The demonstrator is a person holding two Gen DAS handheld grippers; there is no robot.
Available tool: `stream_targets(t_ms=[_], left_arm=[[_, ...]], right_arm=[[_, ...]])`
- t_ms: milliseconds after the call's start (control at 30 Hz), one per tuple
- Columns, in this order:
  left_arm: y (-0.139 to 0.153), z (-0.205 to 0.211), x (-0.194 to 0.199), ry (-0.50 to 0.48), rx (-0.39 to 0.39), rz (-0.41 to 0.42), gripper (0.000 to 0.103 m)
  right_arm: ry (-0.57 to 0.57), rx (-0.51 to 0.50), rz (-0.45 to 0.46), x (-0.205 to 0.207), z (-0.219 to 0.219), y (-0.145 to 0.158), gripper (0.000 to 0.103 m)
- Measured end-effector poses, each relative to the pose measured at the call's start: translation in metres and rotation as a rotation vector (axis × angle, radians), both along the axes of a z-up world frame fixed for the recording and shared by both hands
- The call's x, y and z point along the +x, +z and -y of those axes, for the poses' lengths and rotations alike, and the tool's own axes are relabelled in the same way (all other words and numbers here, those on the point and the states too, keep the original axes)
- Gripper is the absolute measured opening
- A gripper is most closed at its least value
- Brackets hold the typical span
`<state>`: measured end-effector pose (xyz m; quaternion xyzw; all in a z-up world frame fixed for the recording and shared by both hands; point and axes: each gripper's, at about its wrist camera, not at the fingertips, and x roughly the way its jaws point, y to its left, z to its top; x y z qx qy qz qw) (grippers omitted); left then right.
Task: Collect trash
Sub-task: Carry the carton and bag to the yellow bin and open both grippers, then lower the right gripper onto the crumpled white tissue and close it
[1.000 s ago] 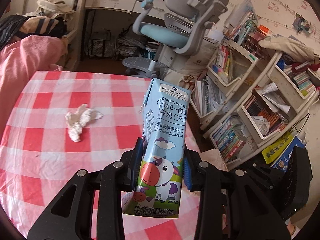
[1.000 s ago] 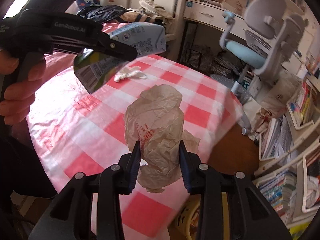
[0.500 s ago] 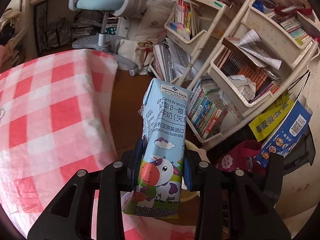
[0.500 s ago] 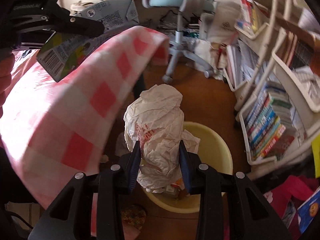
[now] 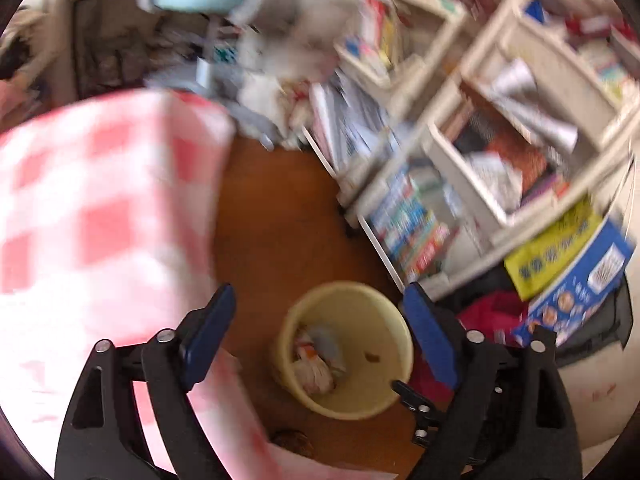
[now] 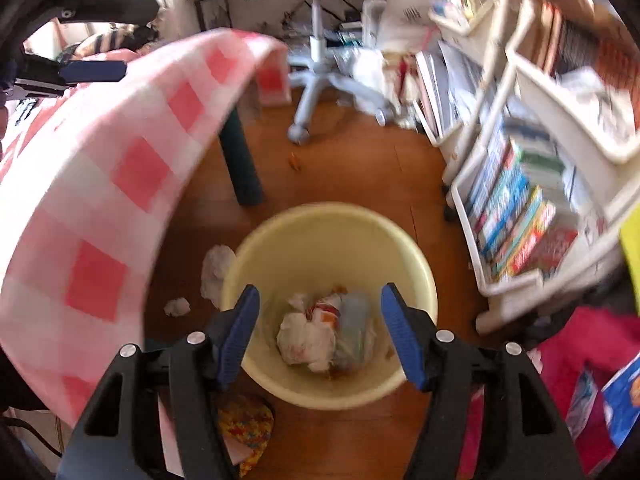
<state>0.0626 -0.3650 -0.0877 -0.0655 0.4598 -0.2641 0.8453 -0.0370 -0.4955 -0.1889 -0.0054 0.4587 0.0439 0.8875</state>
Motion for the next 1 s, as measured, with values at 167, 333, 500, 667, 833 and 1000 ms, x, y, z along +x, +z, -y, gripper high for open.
stream_targets(t_ms=[167,333,500,667,833,1000], left_arm=[[0.047,-0.099,0.001,0.212,0.03,0.148,0.096],[0.073,-0.204,0.004,0.423,0.065,0.194,0.096],[0.085,-0.29,0.003,0.532,0.074,0.192,0.096],[0.078,-0.365,0.005,0.629,0.036,0.151,0.096],[0.067,-0.408,0.003,0.677,0.01,0.119,0.096],[0.058,-0.43,0.006,0.704,-0.014,0.083,0.096]], right_arm=[[0.137,-0.013,0.107,0.019,-0.053,0.05,0.065],[0.374,0.003,0.151,0.044,-0.147,0.09,0.071],[0.577,0.021,0.109,0.075,-0.25,0.096,0.072],[0.669,-0.008,0.099,0.105,-0.333,0.084,0.074],[0.682,0.014,0.101,0.138,-0.39,0.073,0.074],[0.673,-0.004,0.086,0.175,-0.41,0.067,0.074]])
